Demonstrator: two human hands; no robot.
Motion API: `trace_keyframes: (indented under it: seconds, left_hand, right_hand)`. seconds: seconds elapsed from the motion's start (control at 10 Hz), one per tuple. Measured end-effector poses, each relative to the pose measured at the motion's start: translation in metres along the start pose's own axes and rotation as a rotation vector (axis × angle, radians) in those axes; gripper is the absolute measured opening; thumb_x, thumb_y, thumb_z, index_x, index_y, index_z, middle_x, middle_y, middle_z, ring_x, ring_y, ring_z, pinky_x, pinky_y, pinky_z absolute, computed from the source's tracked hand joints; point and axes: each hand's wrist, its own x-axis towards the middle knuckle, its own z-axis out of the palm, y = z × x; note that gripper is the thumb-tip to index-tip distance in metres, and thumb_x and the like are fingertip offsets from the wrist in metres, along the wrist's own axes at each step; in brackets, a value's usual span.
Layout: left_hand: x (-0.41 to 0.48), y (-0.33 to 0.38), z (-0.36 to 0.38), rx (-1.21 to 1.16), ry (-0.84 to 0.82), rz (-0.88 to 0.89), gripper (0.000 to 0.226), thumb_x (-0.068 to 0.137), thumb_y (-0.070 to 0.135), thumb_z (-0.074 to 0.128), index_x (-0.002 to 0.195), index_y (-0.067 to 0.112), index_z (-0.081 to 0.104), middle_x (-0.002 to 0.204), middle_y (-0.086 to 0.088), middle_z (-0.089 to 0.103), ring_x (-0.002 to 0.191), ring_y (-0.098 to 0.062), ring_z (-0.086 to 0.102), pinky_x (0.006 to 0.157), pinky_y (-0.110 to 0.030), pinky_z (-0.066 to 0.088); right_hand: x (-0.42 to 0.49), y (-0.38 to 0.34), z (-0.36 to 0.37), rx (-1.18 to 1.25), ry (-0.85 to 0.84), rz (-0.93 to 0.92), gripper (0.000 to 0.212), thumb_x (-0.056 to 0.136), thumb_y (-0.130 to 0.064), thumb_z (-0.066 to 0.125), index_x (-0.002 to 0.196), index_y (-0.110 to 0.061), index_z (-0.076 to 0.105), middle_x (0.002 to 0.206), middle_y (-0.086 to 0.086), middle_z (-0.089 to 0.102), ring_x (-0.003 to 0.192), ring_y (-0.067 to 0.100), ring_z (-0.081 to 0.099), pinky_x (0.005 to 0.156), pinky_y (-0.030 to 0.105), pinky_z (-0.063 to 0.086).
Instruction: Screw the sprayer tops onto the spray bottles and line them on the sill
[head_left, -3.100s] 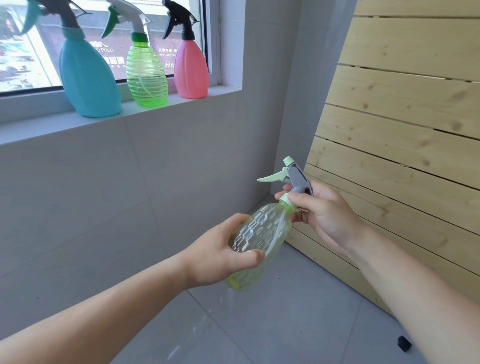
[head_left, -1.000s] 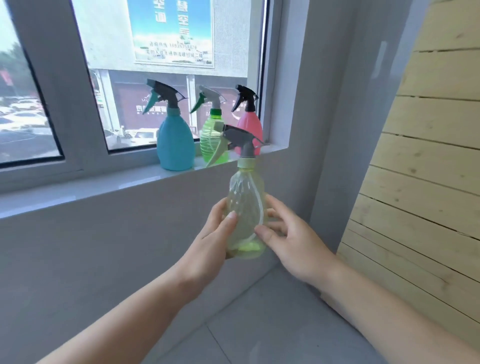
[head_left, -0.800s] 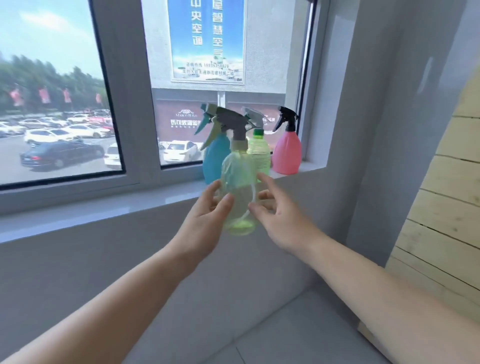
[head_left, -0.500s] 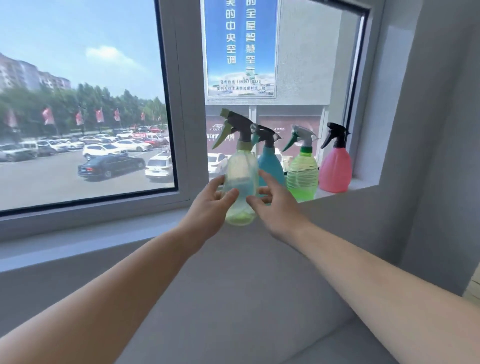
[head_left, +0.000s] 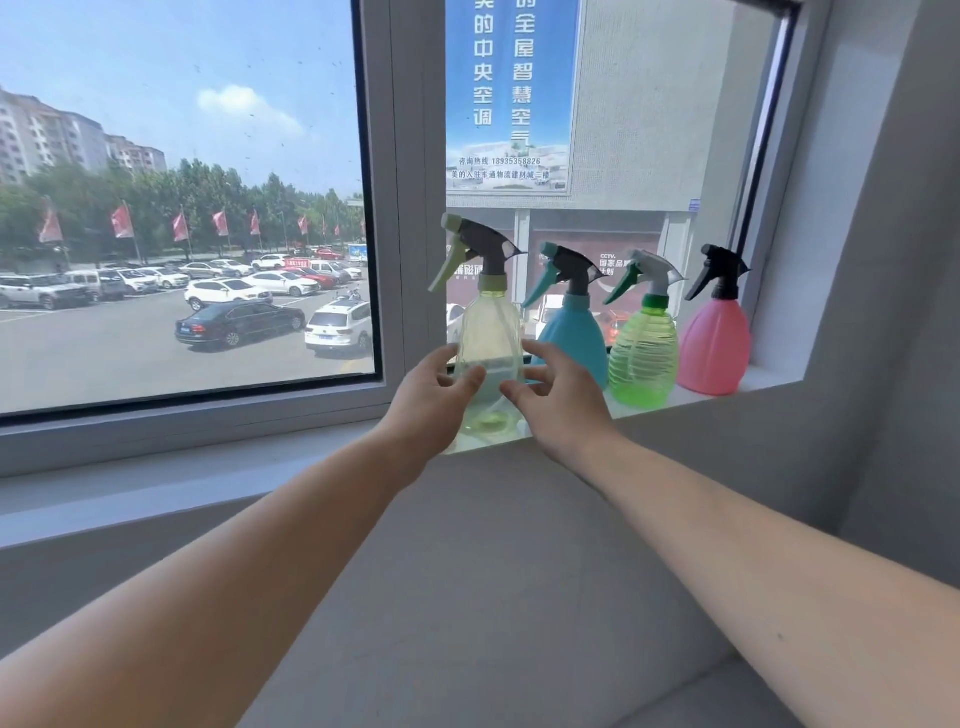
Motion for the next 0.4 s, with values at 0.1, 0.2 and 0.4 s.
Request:
trace_keyframes:
  seconds: [0.1,0.2,0.4]
  left_hand:
    - [0.0023,0.0001,-0.0028,0.019,0.02,0.007,0.045,0.102,0.033,0.06,0.145,0.022,0.054,0.118,-0.007,0.072,0.098,-0.018,0.071,0.072,-0.025,0.051]
    - [0.0049,-0.0013,-0.0025,0.017,0.031,0.026,0.045,0.102,0.031,0.06,0.145,0.019,0.054,0.119,-0.008,0.072,0.091,-0.014,0.07,0.066,-0.021,0.048]
    - [-0.0011,0.0036,-0.003,0.076,0.078,0.034,0.056,0.101,0.037,0.062,0.151,0.018,0.045,0.12,0.0,0.064,0.099,-0.013,0.063,0.074,-0.02,0.044]
  right_hand:
    - [0.0004,0.0008,0.0025,-0.003,0.004,0.0,0.049,0.087,-0.027,0.07,0.133,-0.03,0.053,0.114,-0.003,0.068,0.096,0.016,0.069,0.09,0.044,0.056]
    - [0.003,0.0016,0.0031,0.004,0.002,0.003,0.05,0.088,-0.026,0.069,0.135,-0.027,0.052,0.115,-0.002,0.067,0.098,0.017,0.068,0.091,0.043,0.055]
    - [0.0013,0.0011,0.0032,-0.027,0.017,0.022,0.058,0.088,-0.03,0.069,0.141,-0.024,0.046,0.132,0.002,0.06,0.11,0.018,0.062,0.097,0.045,0.052]
